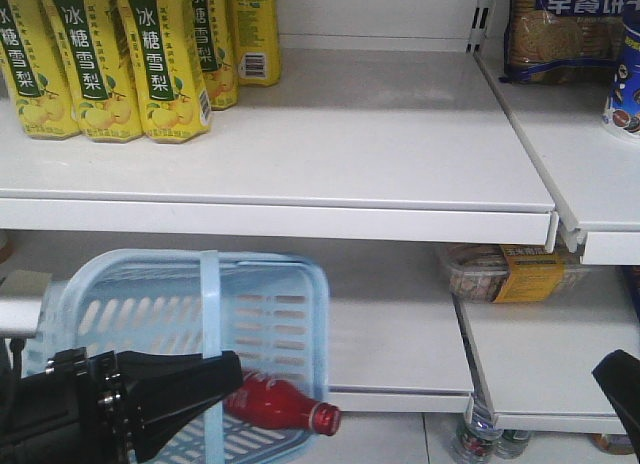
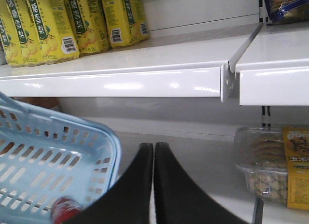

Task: Place coke in basket with both arms
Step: 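Swing the basket with the bottle away with the left gripper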

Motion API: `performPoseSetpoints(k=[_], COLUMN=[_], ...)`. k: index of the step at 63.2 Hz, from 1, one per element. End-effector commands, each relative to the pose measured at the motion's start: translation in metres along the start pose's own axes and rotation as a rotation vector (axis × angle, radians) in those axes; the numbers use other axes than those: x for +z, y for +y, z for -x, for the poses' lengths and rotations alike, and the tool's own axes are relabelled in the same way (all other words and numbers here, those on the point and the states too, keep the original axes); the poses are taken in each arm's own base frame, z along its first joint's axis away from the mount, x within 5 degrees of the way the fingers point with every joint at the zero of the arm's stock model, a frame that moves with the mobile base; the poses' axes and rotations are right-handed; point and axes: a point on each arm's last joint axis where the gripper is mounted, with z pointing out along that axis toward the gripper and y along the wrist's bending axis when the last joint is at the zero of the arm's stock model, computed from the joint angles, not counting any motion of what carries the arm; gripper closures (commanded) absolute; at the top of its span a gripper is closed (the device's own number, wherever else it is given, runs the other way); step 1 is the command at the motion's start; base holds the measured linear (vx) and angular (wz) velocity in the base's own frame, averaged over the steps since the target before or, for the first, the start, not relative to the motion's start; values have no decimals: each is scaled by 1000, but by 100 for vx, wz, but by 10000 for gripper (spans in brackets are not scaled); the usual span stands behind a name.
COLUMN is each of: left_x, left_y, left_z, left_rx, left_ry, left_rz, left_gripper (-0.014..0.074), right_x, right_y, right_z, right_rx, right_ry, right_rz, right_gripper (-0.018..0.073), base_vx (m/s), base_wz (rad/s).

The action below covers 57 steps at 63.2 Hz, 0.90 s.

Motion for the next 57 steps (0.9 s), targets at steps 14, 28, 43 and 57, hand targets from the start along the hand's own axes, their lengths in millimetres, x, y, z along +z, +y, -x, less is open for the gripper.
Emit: performPoseSetpoints(k=[14, 28, 43, 57], left_x=[-23, -39, -53, -66], left_y=[3, 3, 4, 3], left_z=[9, 13, 16, 6], left_rx=[63, 261, 348, 412], left_ry=[-312, -419, -445, -428], left_rz=[85, 195, 330, 394], left_gripper=[601, 601, 601, 601], right_x=[0, 0, 0, 0], right_y=[0, 0, 0, 0], right_z=[9, 9, 9, 9], right_rx=[-25, -25, -25, -25], right_ry=[-21, -21, -21, -21], right_rz=[-16, -16, -16, -16], right_gripper=[564, 564, 564, 564], base_vx=[0, 0, 0, 0], base_wz=[0, 0, 0, 0])
